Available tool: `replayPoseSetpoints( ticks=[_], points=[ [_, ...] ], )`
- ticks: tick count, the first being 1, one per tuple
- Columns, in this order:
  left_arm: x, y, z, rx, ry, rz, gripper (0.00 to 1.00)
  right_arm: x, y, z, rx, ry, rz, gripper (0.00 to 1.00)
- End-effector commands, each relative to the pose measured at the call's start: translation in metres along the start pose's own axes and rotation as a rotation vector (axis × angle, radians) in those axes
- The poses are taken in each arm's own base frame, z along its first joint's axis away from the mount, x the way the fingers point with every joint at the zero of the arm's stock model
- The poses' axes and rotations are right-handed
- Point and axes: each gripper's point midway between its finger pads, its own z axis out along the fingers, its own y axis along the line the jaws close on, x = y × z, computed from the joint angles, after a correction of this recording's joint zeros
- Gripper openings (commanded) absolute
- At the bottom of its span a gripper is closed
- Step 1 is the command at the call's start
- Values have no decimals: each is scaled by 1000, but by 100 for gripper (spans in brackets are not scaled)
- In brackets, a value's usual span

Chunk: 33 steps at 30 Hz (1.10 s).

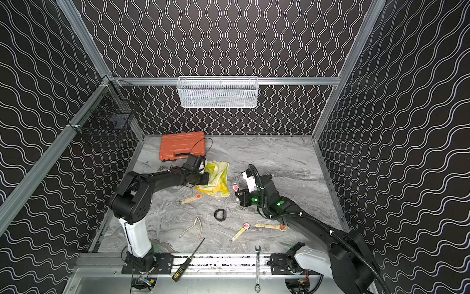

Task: Wipe the watch dial
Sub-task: Move the cleaning item to the center of the board.

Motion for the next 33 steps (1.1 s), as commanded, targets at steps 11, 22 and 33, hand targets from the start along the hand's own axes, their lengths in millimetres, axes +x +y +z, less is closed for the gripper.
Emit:
replayPoseSetpoints(
  ticks=[11,22,33],
  points=[
    [37,-107,-24,352,6,-125,22,1,-20,-13,110,-16,-27,0],
    [66,-82,-71,181,25,35,40,24,-13,4,0,38,68,0],
    [103,-77,-70,150,78,57,44,45,-3,26,-57,122,109,0]
  ],
)
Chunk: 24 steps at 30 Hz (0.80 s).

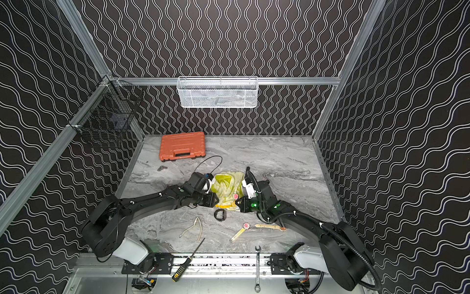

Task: Wipe the watch dial
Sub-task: Move the cleaning item to the center of the board, then pick up the cleaning item at the center of the board.

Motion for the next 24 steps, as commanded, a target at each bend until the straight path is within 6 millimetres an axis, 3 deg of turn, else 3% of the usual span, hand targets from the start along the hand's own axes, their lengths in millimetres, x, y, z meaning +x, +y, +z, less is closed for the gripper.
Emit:
replayPoseSetpoints(
  ticks=[1,5,13,15,16,19,24],
  points=[
    [1,0,2,2,-2,16,44,-5,11,6,-34,-13,-3,0],
    [3,-13,13,92,14,17,41,-5,11,16,-18,5,-8,0],
    [4,-9,14,69,13,34,23,-7,3,29,-4,-1,-9,0],
    [3,-8,13,58,13,49,14,-7,2,31,-7,-8,-5,0],
    [3,-10,13,72,15,57,0,-7,2,33,-6,-6,-6,0],
    [1,-16,8,99,18,74,0,-8,-1,35,8,-2,-12,0],
    [-17,-32,-21,155,-77,88,0,-6,1,40,-5,18,-13,0]
  ],
)
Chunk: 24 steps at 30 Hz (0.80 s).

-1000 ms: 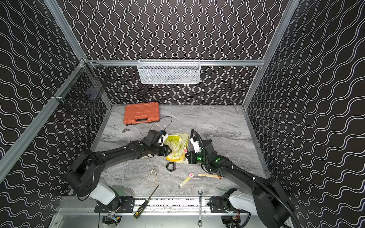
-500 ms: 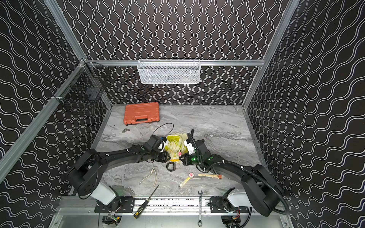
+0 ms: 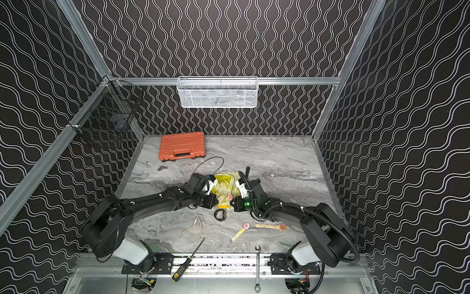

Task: Wipe the watch dial
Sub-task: Pick up the cleaning item at the center of the board, then wipe the dirt from the watch dial, then place the cleaning item at the center of the board.

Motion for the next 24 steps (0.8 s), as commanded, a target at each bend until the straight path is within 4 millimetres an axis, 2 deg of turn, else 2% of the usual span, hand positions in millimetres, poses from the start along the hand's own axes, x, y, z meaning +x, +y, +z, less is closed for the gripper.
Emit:
replayPoseSetpoints(
  ticks=[1,5,10,14,18,24],
  points=[
    [-16,-18,-15,70,-67,31,0,-9,8,2,-26,-27,-14,0],
    [-30,-37,-26,153,-123,33,0,-8,7,4,-35,-27,2,0],
    [-30,-42,-16,213,-142,22,0,-9,10,6,-51,-28,11,0],
    [-33,-53,-14,285,-146,28,0,-8,14,13,-84,-8,23,0],
    [-32,-53,-16,295,-170,42,0,-10,12,17,-83,-19,28,0],
    [-27,-45,-8,266,-168,57,0,-18,26,21,-146,-25,8,0]
  ],
)
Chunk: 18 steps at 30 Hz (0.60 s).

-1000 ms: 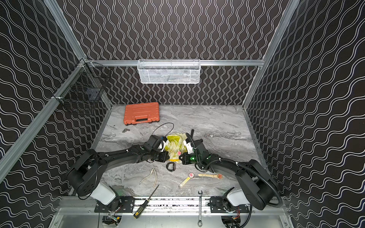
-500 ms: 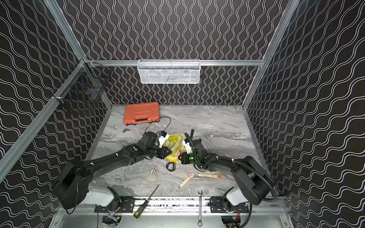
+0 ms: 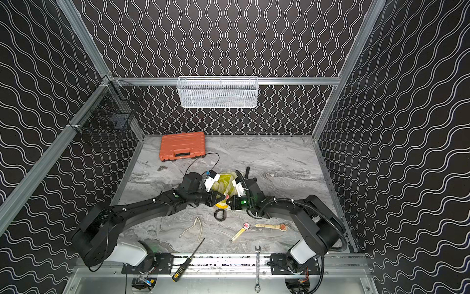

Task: Wipe the watch dial
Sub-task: Place the cleaning item at the center of the board.

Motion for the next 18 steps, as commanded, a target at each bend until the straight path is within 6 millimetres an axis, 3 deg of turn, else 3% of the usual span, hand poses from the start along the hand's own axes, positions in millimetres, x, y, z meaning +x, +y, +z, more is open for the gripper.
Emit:
replayPoseSetpoints(
  ticks=[1,8,13,18],
  points=[
    [-4,1,5,8,-9,30,0,-10,18,2,-89,-34,-26,0],
    [-4,-2,7,21,8,55,5,-7,34,-5,-191,-56,-71,0],
    [-7,-10,3,61,-14,35,27,-1,33,-5,-207,-38,-86,0],
    [-10,-15,-10,40,-11,47,35,0,36,-6,-230,-42,-96,0]
  ],
)
